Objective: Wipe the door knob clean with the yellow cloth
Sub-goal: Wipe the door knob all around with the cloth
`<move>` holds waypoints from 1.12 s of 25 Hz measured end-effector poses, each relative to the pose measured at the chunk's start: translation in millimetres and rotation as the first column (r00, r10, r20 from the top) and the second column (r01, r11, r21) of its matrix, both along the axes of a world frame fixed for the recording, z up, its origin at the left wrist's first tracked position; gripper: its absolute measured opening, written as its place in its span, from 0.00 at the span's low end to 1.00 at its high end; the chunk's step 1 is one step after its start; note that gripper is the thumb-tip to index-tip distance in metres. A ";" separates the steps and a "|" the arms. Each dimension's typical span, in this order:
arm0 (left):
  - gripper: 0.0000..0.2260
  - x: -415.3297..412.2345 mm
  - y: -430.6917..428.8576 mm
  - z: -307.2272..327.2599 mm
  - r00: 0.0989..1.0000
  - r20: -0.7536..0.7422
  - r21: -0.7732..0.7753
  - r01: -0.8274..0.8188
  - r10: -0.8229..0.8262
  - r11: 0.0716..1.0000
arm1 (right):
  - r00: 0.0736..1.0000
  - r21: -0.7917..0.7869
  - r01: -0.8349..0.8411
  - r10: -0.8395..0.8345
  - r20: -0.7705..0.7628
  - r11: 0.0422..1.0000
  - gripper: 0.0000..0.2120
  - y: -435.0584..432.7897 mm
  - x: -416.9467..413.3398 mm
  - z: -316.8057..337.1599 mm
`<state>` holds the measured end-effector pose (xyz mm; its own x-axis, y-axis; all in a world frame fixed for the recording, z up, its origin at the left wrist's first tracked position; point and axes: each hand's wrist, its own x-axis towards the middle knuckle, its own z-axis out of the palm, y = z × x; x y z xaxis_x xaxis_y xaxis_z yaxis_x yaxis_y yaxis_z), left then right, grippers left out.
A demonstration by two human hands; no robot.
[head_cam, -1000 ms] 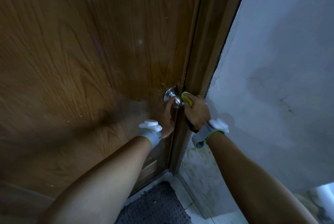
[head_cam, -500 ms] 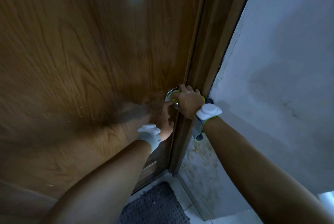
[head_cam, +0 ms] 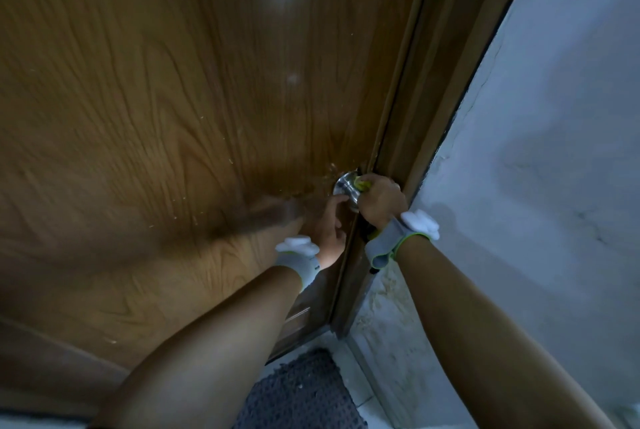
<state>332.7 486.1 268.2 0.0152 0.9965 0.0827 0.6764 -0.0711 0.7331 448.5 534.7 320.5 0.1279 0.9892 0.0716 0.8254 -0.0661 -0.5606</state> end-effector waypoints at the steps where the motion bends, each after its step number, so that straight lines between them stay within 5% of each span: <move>1: 0.29 0.0 0.9 -0.9 1.000 0.001 -0.001 -0.003 0.003 1.000 | 1.000 -0.034 0.001 0.000 0.008 0.999 0.16 1.7 0.1 5.0; 7: 0.27 0.8 2.2 3.8 1.000 -0.003 -0.010 -0.024 0.024 1.000 | 0.997 -0.123 -0.004 -0.005 -0.073 0.992 0.15 6.5 -1.6 8.3; 11: 0.26 3.5 3.6 2.7 0.998 -0.017 0.007 -0.060 0.060 0.998 | 0.946 0.074 -0.136 0.107 0.305 0.988 0.14 -7.8 -8.6 -8.5; 13: 0.25 3.1 5.0 2.2 0.997 -0.039 0.023 -0.066 0.067 0.998 | 0.889 0.165 -0.206 0.114 0.445 0.965 0.21 -11.8 -13.4 -7.1; 16: 0.25 0.5 4.0 1.0 0.997 -0.047 -0.009 -0.054 0.054 0.998 | 0.831 0.047 -0.260 0.198 0.520 0.965 0.23 -10.7 -10.0 2.1; 19: 0.25 -0.9 1.9 5.9 0.998 -0.063 -0.001 -0.021 0.021 1.000 | 0.911 0.004 -0.237 0.221 0.347 0.972 0.16 -8.9 0.9 1.1; 22: 0.24 1.1 4.6 14.8 0.998 -0.059 0.023 -0.004 0.005 1.000 | 0.981 -0.005 -0.195 0.195 0.010 0.981 0.16 -7.2 9.3 -2.2; 28: 0.23 8.9 2.8 18.2 0.999 -0.049 0.059 -0.002 0.005 0.998 | 0.872 -0.228 -0.083 -0.040 -0.488 0.970 0.13 -7.5 16.4 6.6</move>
<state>341.5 488.8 286.4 0.0174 0.9900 0.1403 0.7119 -0.1108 0.6935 465.0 527.2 327.1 0.0643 0.9716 -0.2276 0.4542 -0.2315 -0.8603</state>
